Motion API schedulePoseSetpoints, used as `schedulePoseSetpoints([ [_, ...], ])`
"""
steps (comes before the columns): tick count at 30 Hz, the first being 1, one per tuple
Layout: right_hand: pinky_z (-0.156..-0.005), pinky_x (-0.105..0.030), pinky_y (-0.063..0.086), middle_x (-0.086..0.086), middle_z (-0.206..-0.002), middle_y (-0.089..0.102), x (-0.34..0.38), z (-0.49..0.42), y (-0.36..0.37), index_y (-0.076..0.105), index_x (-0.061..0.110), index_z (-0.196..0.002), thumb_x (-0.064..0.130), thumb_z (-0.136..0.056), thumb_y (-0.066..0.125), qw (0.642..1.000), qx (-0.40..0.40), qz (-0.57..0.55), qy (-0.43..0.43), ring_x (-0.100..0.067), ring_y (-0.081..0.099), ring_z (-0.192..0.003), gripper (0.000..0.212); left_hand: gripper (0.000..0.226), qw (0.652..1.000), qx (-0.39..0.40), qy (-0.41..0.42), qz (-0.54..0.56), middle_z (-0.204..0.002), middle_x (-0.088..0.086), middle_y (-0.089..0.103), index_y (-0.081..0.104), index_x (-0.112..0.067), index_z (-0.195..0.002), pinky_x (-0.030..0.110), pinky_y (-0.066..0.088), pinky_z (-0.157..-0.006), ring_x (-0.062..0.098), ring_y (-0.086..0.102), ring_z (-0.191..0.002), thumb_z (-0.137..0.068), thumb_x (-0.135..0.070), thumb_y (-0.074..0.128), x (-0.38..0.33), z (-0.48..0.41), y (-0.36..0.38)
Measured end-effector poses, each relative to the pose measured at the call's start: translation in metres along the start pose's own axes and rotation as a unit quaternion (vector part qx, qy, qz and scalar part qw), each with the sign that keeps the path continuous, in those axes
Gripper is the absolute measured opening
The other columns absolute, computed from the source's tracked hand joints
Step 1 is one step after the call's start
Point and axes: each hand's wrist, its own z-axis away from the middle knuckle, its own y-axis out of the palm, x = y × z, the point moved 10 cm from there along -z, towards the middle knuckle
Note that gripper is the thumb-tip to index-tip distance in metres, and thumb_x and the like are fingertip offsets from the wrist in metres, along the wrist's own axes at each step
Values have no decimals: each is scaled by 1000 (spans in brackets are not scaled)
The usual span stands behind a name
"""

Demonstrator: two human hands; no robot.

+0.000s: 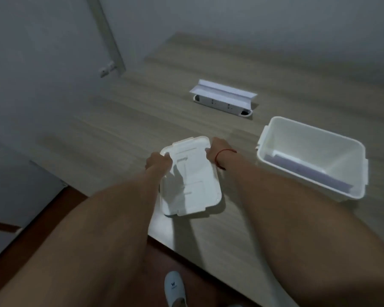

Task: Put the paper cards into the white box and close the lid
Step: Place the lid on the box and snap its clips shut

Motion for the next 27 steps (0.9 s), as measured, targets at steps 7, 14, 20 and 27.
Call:
schedulePoseSetpoints([
  [7,-101,-33,42,-17,-140,52,-27,-2,57,45,0,-136,20,-98,45,990,15,-80,117,-33,51,-129,43,70,988,111,-82,75,-138,16,55,46,-2,-139,41,46,-104,34,56,-124,-88,-50,50,51,-11,33],
  [14,-108,-37,37,-15,-144,49,-17,11,16,43,4,-140,50,-96,32,941,-53,-277,190,-32,49,-131,64,66,958,215,-92,167,-116,9,66,61,-7,-116,40,52,-95,31,64,-108,-61,-39,79,26,-5,32],
  [20,-117,-39,24,-8,-158,28,37,31,-106,23,8,-152,67,-92,17,851,-153,-486,124,-29,30,-145,84,90,955,100,138,244,-118,9,67,57,-2,-126,42,56,-93,26,66,-107,-49,-34,93,-111,10,-79],
  [27,-92,-41,54,-10,-99,58,81,38,-188,54,10,-113,62,-80,56,702,-134,-698,33,-27,62,-85,62,24,871,-122,465,-100,-99,20,72,74,-11,-106,40,48,-78,39,65,-97,-88,-15,58,-238,98,-133],
])
